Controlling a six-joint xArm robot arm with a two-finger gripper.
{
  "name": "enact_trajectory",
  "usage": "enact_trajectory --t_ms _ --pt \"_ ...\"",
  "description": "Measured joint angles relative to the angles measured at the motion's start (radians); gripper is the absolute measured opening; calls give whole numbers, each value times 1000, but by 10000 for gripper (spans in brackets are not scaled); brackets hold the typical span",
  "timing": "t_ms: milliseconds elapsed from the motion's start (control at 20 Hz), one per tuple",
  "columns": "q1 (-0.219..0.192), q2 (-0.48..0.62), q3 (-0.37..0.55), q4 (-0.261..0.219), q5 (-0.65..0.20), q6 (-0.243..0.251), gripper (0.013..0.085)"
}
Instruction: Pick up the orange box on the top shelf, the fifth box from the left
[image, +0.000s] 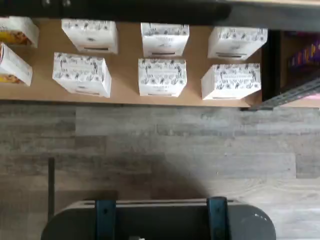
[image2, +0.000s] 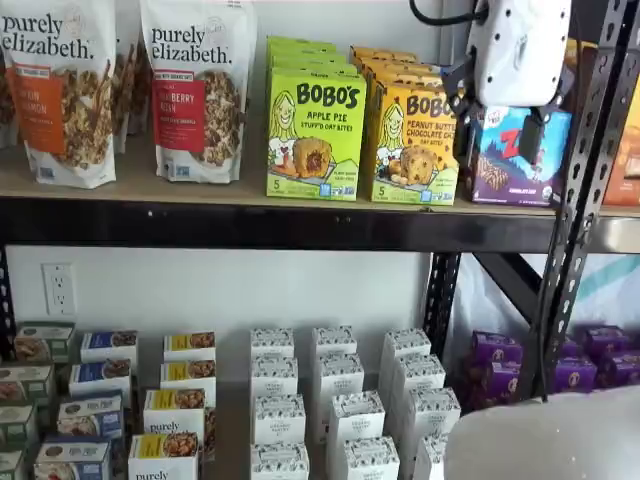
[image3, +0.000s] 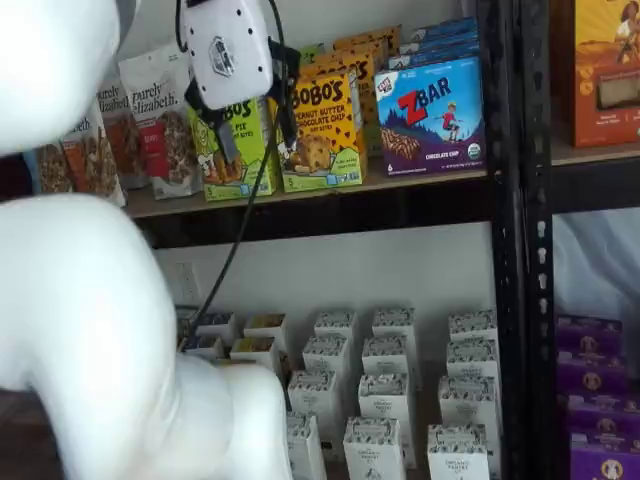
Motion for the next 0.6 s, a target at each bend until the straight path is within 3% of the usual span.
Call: enact_trajectory --t_ms 600 --pt "-106 133 -48 22 -202 -86 850"
